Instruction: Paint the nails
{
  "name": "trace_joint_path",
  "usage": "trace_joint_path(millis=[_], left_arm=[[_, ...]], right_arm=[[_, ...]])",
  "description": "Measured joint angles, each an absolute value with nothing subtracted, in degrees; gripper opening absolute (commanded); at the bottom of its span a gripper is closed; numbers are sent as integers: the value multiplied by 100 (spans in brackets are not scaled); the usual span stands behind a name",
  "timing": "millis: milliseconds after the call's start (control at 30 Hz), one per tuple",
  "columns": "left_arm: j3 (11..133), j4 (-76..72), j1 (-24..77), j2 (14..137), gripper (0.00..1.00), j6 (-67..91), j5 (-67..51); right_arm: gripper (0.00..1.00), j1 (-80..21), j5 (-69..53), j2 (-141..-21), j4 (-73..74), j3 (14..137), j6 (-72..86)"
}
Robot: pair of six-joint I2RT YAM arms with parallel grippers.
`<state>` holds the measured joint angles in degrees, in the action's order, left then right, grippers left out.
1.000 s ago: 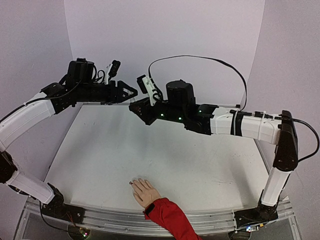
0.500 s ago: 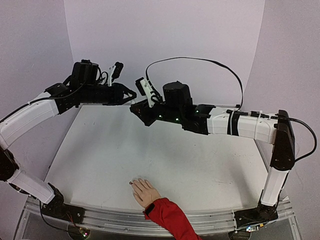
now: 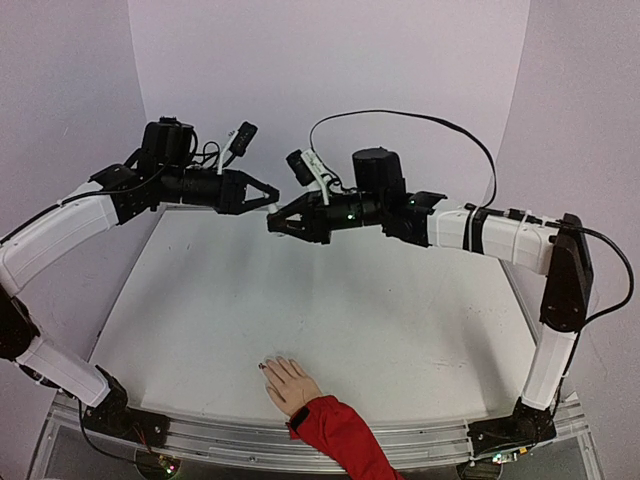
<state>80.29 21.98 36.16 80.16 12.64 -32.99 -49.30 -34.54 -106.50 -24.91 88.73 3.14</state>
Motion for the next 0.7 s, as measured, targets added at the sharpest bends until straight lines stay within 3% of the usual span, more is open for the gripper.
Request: trace_joint_path(millis=[200, 433, 467, 667, 700], left_arm=[[8071, 1769, 3503, 7940, 0, 569, -5867], [8167, 1485, 3557, 7990, 3, 351, -7389], [8167, 1468, 3557, 7990, 10, 346, -7415], [8165, 1570, 3446, 7944, 77, 650, -7026], [8162, 1653, 3404, 7905, 82, 727, -6858]], right_arm=[[0, -4746, -6226, -10643, -2453, 9194, 904], [0, -4974, -6836, -10460, -2598, 9168, 1253], [0, -4982, -6796, -10422, -2615, 9124, 1253], [0, -4932, -6062, -10193, -2781, 8755, 790], [0, -4908, -5852, -10160, -2768, 8705, 668]])
